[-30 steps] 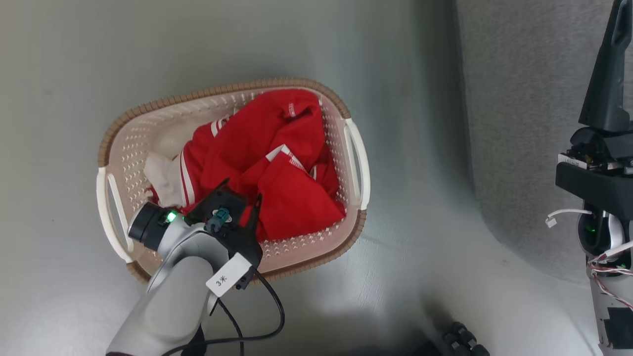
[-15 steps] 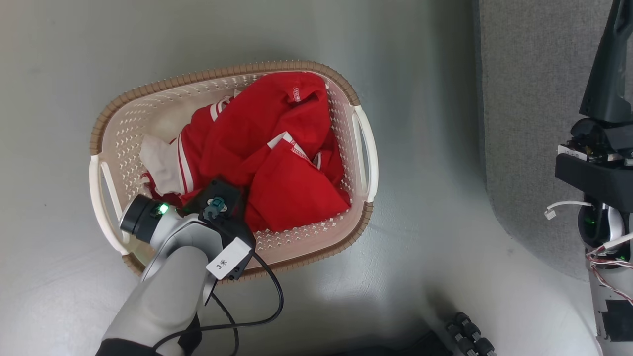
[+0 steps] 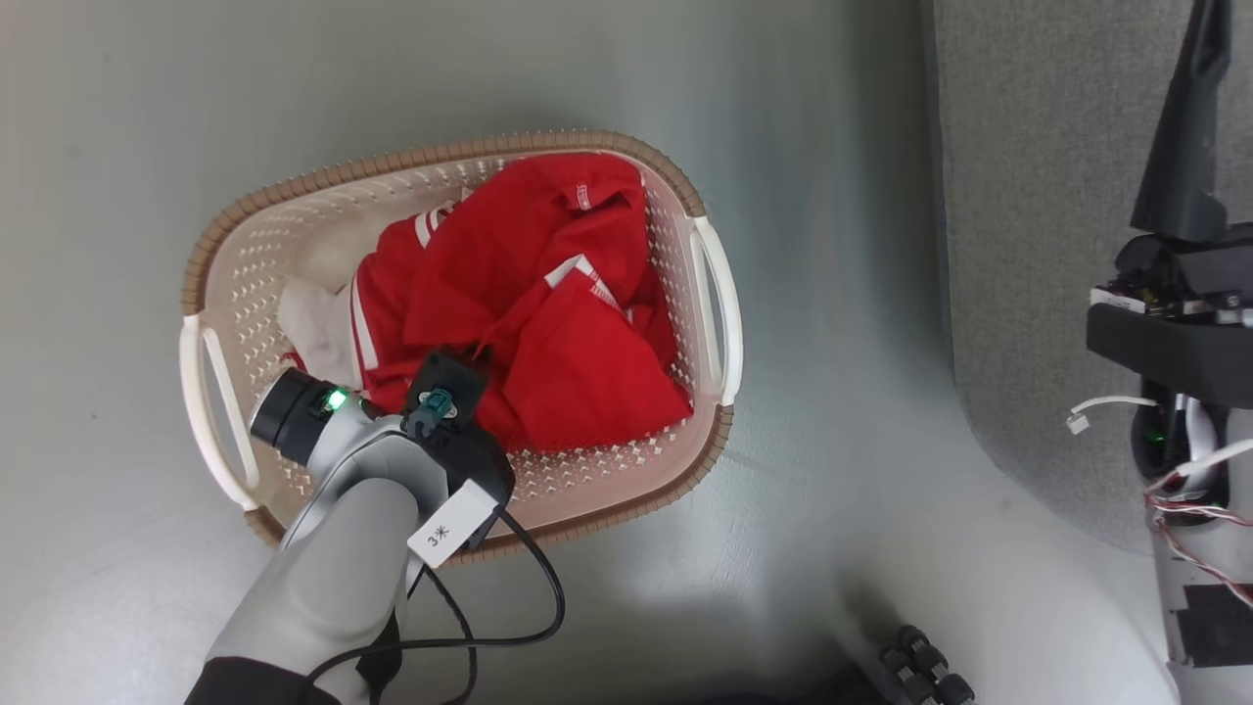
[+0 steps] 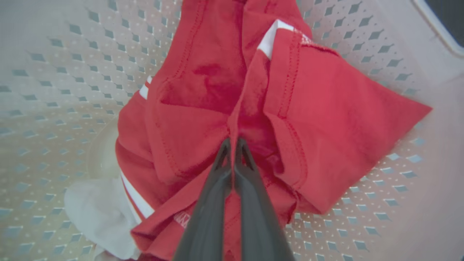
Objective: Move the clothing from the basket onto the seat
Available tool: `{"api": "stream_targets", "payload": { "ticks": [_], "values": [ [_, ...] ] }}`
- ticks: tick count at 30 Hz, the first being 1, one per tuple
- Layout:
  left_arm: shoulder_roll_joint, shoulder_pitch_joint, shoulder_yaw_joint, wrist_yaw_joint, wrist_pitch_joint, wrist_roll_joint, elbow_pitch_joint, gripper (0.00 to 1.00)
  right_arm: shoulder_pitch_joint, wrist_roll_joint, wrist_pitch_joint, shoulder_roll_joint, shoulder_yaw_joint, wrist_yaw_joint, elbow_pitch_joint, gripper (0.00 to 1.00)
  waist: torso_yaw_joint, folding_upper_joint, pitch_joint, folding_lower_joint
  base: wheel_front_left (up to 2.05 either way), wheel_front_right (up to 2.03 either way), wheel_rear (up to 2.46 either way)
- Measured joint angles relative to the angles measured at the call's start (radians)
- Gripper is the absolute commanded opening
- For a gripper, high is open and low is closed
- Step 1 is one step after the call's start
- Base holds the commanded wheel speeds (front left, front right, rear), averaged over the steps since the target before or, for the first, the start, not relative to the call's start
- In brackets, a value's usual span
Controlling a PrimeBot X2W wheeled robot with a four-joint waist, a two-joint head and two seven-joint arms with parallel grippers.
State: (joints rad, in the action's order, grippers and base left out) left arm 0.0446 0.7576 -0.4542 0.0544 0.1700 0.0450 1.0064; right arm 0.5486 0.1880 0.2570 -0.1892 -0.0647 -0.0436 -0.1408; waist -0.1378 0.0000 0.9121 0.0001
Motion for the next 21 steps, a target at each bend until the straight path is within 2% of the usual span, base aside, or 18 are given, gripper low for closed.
{"api": "stream_targets", "payload": {
  "ticks": [10, 21],
  "values": [
    [-0.001, 0.0, -0.02, 0.026, 0.063, 0.054, -0.046, 0.0, -0.001, -0.003, 0.0, 0.021, -0.012, 0.018, 0.078, 1.0, 0.015, 0.0, -0.066, 0.0, 0.0, 0.0, 0.0],
    [-0.003, -0.02, -0.028, 0.044, 0.08, 0.086, -0.115, 0.0, -0.051, -0.004, 0.0, 0.025, -0.003, 0.041, 0.18, 1.0, 0.053, 0.0, -0.203, -0.0001, 0.0, 0.0, 0.0]
  ]
}}
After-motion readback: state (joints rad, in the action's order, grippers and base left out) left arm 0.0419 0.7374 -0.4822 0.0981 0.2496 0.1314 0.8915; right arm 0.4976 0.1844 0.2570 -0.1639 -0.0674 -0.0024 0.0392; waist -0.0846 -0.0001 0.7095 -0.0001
